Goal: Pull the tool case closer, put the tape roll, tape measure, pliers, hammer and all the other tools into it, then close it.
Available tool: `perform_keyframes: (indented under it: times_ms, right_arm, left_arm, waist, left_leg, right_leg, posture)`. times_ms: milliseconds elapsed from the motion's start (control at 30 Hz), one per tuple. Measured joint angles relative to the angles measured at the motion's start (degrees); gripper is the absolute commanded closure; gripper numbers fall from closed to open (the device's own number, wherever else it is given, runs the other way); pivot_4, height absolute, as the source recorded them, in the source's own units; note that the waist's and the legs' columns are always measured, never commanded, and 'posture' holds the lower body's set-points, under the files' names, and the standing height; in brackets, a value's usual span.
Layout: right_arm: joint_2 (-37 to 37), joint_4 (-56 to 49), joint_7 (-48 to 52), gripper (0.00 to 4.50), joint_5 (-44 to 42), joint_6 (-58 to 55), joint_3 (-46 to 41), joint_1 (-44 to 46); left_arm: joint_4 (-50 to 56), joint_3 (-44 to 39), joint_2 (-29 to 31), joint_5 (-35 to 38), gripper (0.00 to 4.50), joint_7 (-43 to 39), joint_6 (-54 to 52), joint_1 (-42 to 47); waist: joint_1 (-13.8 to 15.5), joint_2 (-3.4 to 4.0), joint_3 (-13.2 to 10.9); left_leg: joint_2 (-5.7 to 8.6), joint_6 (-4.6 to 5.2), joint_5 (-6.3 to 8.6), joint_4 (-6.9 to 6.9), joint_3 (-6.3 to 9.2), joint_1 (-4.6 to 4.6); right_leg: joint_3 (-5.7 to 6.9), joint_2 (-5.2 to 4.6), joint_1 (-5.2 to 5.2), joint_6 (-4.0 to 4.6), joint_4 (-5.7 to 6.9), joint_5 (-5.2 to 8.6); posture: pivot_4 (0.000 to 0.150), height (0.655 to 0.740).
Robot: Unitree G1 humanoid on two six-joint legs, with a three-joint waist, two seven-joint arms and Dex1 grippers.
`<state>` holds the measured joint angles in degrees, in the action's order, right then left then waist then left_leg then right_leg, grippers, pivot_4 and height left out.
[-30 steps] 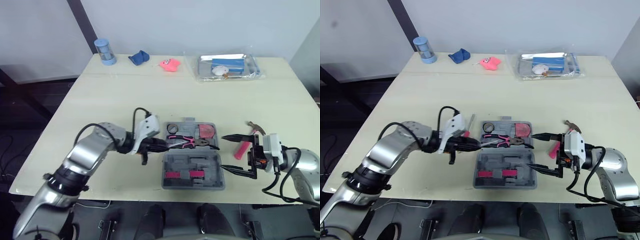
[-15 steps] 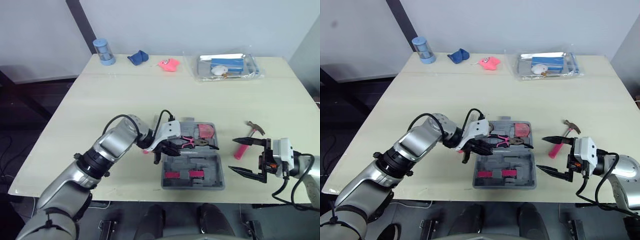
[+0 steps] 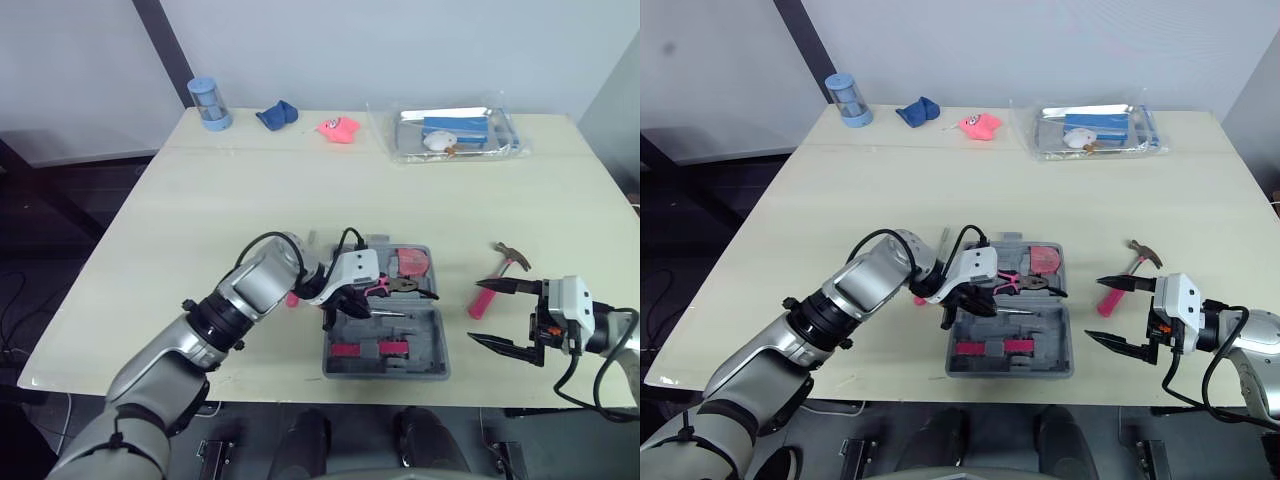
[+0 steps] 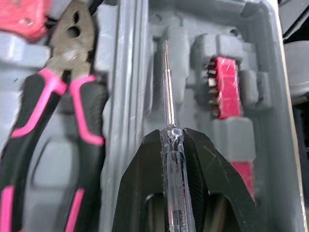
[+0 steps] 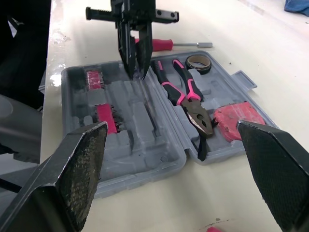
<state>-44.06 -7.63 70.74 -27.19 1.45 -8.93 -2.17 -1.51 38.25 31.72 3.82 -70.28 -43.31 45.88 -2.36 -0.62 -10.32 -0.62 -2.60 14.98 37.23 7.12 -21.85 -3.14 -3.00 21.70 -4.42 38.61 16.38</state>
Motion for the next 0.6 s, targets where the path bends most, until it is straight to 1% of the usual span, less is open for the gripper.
perform_keyframes:
  times_ms: [267,600]
  right_arm:
    - [0.01,-0.94,-1.10,0.00,0.03,-0.12,0.00,0.07]
    - [0.20,-2.54,-2.33,0.00,0.03,-0.46,0.00,0.00]
  left_arm:
    - [-2.56,0.61,-1.39,-2.40,4.45,0.08,-0.12,1.04]
    - [-2.64,1.74,-2.32,-4.86,4.45,-0.76,-0.11,1.32]
  waist:
    - [0.01,0.00,0.00]
    - [0.03,0.00,0.00]
  left_leg:
    - [0.00,0.00,0.00,0.00,0.00,0.00]
    - [0.00,0.00,0.00,0.00,0.00,0.00]
  right_leg:
    - [0.00,0.00,0.00,0.00,0.00,0.00]
    - [0.00,0.00,0.00,0.00,0.00,0.00]
  posture:
    - [0.150,0.7400]
    - [0.150,0.7400]
